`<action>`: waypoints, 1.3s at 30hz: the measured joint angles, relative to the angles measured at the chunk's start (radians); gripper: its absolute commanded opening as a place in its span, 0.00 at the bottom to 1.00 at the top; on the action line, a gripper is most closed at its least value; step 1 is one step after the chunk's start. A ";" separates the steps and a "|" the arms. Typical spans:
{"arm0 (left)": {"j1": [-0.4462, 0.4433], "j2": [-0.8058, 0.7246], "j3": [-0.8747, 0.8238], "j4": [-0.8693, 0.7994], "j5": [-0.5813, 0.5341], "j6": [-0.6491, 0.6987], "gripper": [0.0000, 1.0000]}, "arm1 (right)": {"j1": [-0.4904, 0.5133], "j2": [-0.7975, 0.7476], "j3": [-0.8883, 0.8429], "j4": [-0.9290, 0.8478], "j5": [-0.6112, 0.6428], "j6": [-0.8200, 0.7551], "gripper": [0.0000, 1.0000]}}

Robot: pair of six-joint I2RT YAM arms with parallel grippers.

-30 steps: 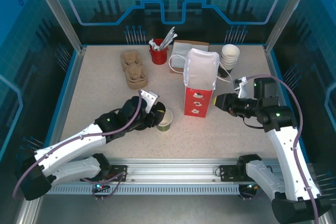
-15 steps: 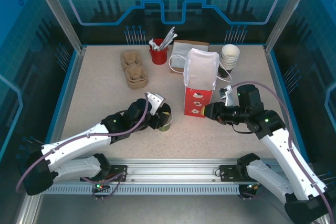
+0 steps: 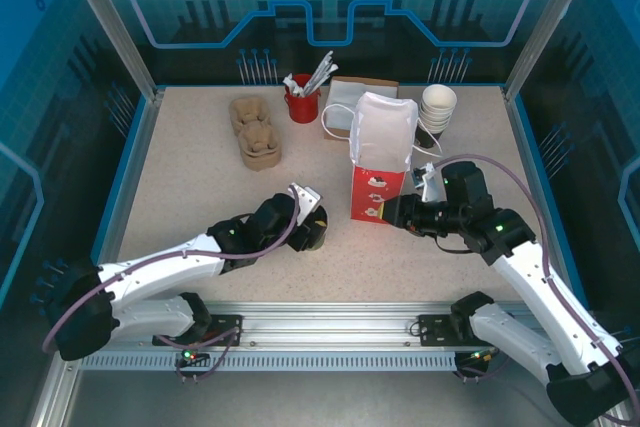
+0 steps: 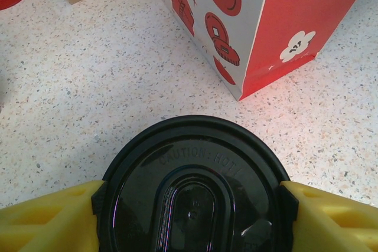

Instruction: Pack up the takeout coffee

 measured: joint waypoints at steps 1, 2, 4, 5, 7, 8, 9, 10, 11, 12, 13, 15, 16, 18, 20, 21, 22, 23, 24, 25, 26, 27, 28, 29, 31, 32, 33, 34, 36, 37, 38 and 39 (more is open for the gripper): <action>0.000 0.002 0.000 0.002 -0.002 0.001 0.74 | 0.001 0.002 0.000 0.000 0.002 0.000 0.40; 0.000 0.002 0.000 0.002 -0.002 0.001 0.75 | 0.001 0.003 0.000 0.000 0.003 0.000 0.40; 0.000 0.002 0.000 0.003 -0.005 0.001 0.77 | 0.001 0.007 0.000 0.002 0.009 0.000 0.40; 0.000 0.002 0.000 0.003 -0.005 0.001 0.78 | 0.002 0.008 0.000 0.004 0.011 0.000 0.40; 0.000 0.002 0.000 0.003 -0.005 0.001 0.79 | 0.004 0.010 0.000 0.006 0.013 0.000 0.40; 0.000 0.002 0.000 0.003 -0.005 0.001 0.80 | 0.007 0.012 0.000 0.009 0.014 0.000 0.40; 0.000 0.002 0.000 0.003 -0.005 0.001 0.80 | 0.008 0.014 0.000 0.011 0.014 0.000 0.40; 0.000 0.002 0.000 0.003 -0.005 0.001 0.81 | 0.010 0.016 0.000 0.013 0.015 0.000 0.40; 0.000 0.000 0.000 0.002 -0.004 0.001 0.81 | 0.011 0.018 0.000 0.015 0.018 0.000 0.40; 0.000 -0.001 0.000 0.002 -0.003 0.001 0.81 | 0.013 0.020 0.000 0.018 0.019 0.000 0.40; 0.000 -0.004 0.000 0.002 -0.001 0.000 0.81 | 0.015 0.022 0.000 0.019 0.018 0.001 0.40; 0.000 -0.008 0.000 0.002 0.004 0.000 0.81 | 0.016 0.026 0.000 0.023 0.020 0.001 0.40; 0.000 -0.009 0.000 0.002 0.008 0.000 0.81 | 0.017 0.027 0.000 0.026 0.021 0.003 0.40; 0.000 -0.010 0.000 0.001 0.018 -0.002 0.81 | 0.022 0.030 0.000 0.027 0.025 0.004 0.40; 0.000 -0.010 0.000 -0.001 0.023 -0.003 0.81 | 0.024 0.032 -0.002 0.029 0.029 0.003 0.40; 0.000 -0.010 0.000 -0.002 0.026 -0.003 0.81 | 0.025 0.033 -0.002 0.030 0.031 0.004 0.40; 0.000 -0.010 0.000 -0.003 0.028 -0.003 0.81 | 0.026 0.033 -0.004 0.034 0.033 0.003 0.40; 0.000 -0.010 0.000 -0.004 0.031 -0.003 0.81 | 0.027 0.033 -0.005 0.033 0.035 0.004 0.40; 0.000 -0.011 0.001 -0.006 0.032 -0.003 0.81 | 0.027 0.033 -0.005 0.034 0.037 0.003 0.41; 0.000 -0.012 0.001 -0.011 0.032 -0.003 0.82 | 0.027 0.033 -0.005 0.034 0.037 0.004 0.40; 0.000 -0.016 0.002 -0.018 0.032 -0.004 0.83 | 0.028 0.033 -0.006 0.034 0.037 0.004 0.41; 0.000 -0.020 0.003 -0.027 0.032 -0.004 0.83 | 0.029 0.033 -0.006 0.035 0.037 0.005 0.40; 0.000 -0.027 0.007 -0.037 0.031 -0.007 0.84 | 0.032 0.035 -0.006 0.037 0.039 0.007 0.40; 0.000 -0.034 0.012 -0.049 0.029 -0.009 0.85 | 0.036 0.036 -0.006 0.039 0.040 0.008 0.40; 0.000 -0.055 0.029 -0.072 0.021 -0.011 0.87 | 0.054 0.044 -0.006 0.045 0.045 0.013 0.40; 0.000 -0.066 0.039 -0.085 0.017 -0.014 0.88 | 0.066 0.048 -0.007 0.049 0.050 0.016 0.40; 0.000 -0.079 0.051 -0.101 0.011 -0.021 0.89 | 0.082 0.052 -0.007 0.055 0.060 0.023 0.40; 0.002 -0.092 0.065 -0.114 0.008 -0.031 0.89 | 0.099 0.056 -0.009 0.063 0.067 0.027 0.40; 0.013 -0.114 0.091 -0.138 0.006 -0.053 0.89 | 0.137 0.066 -0.013 0.080 0.083 0.039 0.40; 0.026 -0.123 0.103 -0.153 0.009 -0.070 0.89 | 0.158 0.072 -0.014 0.090 0.093 0.045 0.40; 0.043 -0.131 0.113 -0.166 0.014 -0.090 0.89 | 0.174 0.078 -0.015 0.099 0.100 0.050 0.40; 0.070 -0.140 0.122 -0.182 0.021 -0.114 0.89 | 0.196 0.086 -0.017 0.110 0.114 0.057 0.40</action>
